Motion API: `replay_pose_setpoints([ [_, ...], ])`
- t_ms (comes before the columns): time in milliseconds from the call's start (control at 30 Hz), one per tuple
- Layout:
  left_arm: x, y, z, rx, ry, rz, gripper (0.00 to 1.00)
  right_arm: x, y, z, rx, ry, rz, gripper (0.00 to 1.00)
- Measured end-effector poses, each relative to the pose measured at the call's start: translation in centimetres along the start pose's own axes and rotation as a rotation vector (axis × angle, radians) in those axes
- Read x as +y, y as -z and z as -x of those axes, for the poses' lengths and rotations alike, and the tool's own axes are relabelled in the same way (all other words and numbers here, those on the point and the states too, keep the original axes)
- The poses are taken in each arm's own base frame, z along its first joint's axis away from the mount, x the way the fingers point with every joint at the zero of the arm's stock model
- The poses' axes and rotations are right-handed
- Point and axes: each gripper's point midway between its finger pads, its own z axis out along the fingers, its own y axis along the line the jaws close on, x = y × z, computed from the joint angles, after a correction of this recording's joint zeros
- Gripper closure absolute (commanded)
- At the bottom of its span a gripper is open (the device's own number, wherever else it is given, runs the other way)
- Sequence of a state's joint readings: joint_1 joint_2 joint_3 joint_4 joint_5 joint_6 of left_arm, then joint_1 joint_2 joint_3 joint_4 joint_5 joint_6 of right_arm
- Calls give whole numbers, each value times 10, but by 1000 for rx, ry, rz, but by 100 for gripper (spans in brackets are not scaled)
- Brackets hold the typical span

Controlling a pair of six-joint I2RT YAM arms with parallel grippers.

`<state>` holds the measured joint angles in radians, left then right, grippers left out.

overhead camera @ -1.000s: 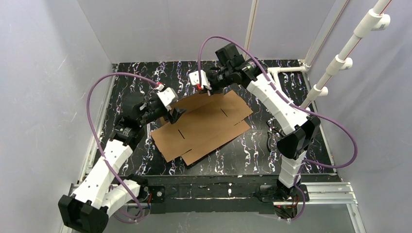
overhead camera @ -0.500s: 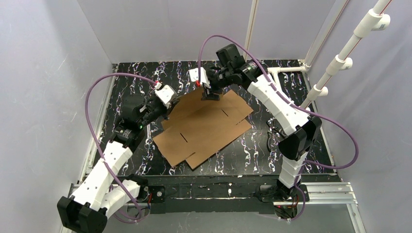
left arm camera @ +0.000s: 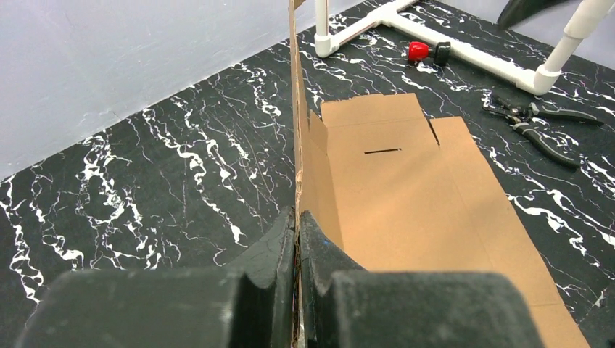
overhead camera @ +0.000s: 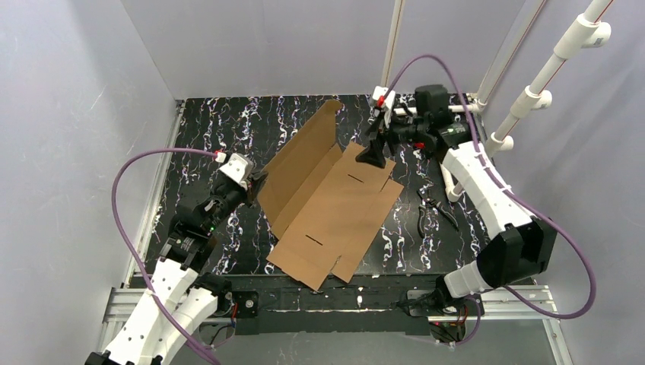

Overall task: Fold the paper box
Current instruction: Fold the paper box at the center of the board.

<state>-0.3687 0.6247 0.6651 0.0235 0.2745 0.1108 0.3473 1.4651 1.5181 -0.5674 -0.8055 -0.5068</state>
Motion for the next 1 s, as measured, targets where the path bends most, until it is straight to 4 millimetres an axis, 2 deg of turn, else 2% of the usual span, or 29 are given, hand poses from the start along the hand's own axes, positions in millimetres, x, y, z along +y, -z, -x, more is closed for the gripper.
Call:
replay_pose_setpoints([
  [100,1,1,3,-12,-4,7,100,-4,-14,-47,58,-136,-22,2],
  [200,3,1,5,-15,-11,14,100,-20,-26,-95,137,-245,-65,2],
  [267,4,2,10,-25,-22,20,100,-31,-32,-117,179,-287,-94,2],
  [400,6,7,28,-63,-54,26,100,-53,-41,-143,225,-317,-148,2],
  [667,10,16,50,-103,-172,36,100,-99,-52,-175,254,-362,-203,2],
  [833,13,16,71,-124,-229,34,100,-125,-60,-179,232,-370,-199,2],
  [900,13,17,79,-132,-241,32,100,-130,-69,-181,220,-373,-176,2],
  [1000,13,20,87,-143,-248,35,100,-126,-77,-190,222,-401,-132,1],
])
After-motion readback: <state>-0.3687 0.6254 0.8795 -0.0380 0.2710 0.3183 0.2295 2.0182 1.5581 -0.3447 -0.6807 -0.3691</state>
